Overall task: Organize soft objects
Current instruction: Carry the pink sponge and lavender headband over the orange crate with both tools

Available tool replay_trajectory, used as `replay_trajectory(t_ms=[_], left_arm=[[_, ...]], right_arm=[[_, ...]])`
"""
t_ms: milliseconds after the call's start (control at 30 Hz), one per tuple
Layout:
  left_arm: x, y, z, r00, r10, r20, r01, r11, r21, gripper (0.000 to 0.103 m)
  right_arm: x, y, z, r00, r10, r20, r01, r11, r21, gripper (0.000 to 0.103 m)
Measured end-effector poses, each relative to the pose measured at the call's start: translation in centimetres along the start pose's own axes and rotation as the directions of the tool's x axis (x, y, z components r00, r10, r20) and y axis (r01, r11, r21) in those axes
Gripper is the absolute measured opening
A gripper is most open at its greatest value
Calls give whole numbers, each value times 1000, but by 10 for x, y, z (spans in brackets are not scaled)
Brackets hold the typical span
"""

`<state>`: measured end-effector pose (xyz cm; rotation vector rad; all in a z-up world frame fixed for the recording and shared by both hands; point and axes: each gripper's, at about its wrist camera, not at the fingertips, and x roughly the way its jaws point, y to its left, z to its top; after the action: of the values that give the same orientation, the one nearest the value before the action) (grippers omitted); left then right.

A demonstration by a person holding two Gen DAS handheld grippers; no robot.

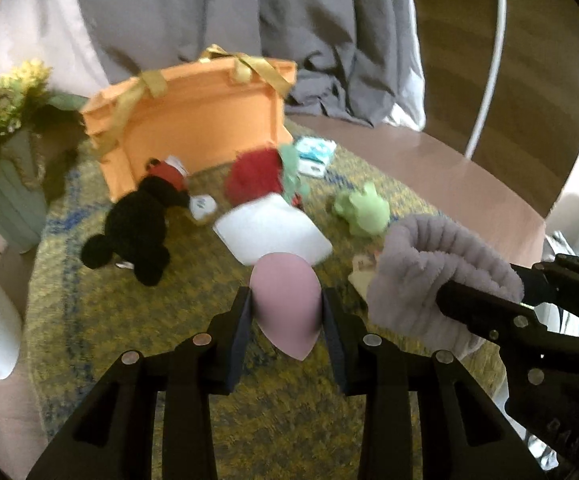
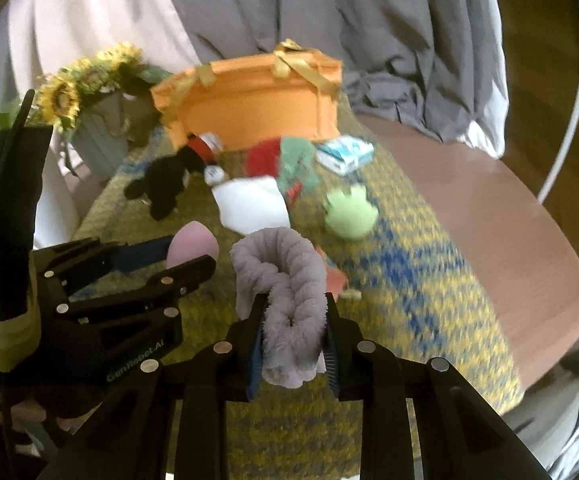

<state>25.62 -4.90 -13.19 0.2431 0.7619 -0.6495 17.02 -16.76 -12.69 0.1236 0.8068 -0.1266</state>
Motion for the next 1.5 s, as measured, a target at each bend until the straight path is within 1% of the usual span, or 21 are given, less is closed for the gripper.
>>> replay_trajectory(t_ms=[67,200,233,267,433,467,667,733,800,900,967,1033,1267,1400,1500], left_arm=[[-6,2,7,999,24,21,-23,999,-30,34],[-20,4,21,995,75,70,-68,993,-93,34],[-23,5,24,991,109,78,-100,989,-108,34],[-27,5,29,988,128,91,-116,985,-126,34],[-44,4,46,971,193,139,-165,968,-190,34],[-48,3,50,965,215,149,-183,962,-203,34],[-60,-1,69,939,279,199,-226,941,-252,34],[-62,0,77,935,290,203,-232,936,-266,34],[-65,1,84,927,304,222,-238,930,-281,34],[-65,2,92,919,310,242,-240,930,-279,34],[-66,6,97,918,310,246,-236,929,-286,34],[-67,9,101,911,323,256,-247,925,-287,34],[-69,21,119,894,338,295,-259,925,-277,34],[-66,30,132,889,333,314,-250,928,-277,34],[-61,37,144,887,332,322,-248,929,-276,34]], right_arm=[[-3,-1,8,999,19,26,-18,999,-30,26],[-6,-6,27,994,83,66,-78,995,-67,26],[-6,-8,32,992,99,76,-93,993,-77,26],[-6,-9,37,990,113,83,-106,991,-84,26],[-8,-16,62,974,187,127,-170,976,-134,26],[-9,-18,65,970,201,137,-181,973,-141,26],[-8,-28,92,948,261,179,-229,956,-183,26],[-7,-30,99,941,279,190,-243,951,-192,26],[-6,-33,108,936,295,193,-257,946,-197,26],[-4,-35,117,922,324,211,-283,938,-200,26],[-1,-36,124,920,321,227,-281,941,-191,26],[1,-37,131,919,318,233,-282,943,-177,26],[0,-30,151,904,319,284,-275,943,-186,26],[4,-25,165,898,315,306,-263,944,-199,26],[9,-23,177,899,308,312,-255,946,-200,26]])
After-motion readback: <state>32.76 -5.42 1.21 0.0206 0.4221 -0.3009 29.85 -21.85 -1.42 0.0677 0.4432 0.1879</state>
